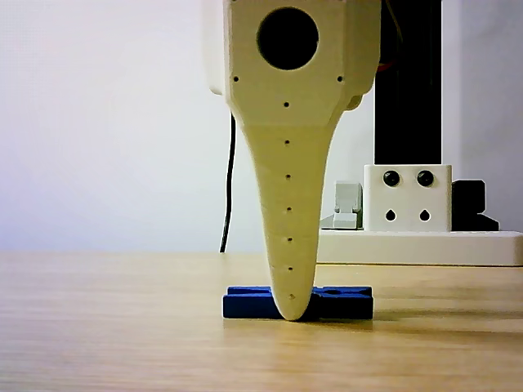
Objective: Grasp a peg and put it in the crate.
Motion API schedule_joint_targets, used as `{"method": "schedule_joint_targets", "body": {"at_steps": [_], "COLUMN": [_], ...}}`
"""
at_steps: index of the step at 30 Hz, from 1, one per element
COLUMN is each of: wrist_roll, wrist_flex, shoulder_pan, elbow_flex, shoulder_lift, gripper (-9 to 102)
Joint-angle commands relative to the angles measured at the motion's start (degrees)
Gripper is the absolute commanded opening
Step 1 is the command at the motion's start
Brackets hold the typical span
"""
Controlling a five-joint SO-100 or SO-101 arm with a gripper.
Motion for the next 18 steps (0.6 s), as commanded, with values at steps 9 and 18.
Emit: {"method": "schedule_joint_targets", "body": {"at_steps": [9,18], "wrist_roll": [-28.7,-53.6], "wrist_flex": [-4.0,-14.2], "shoulder_pan": [4.5,19.4], "elbow_flex": [28.6,47.9], "shoulder_lift": [40.0,66.9], "gripper": [-1,-1]}}
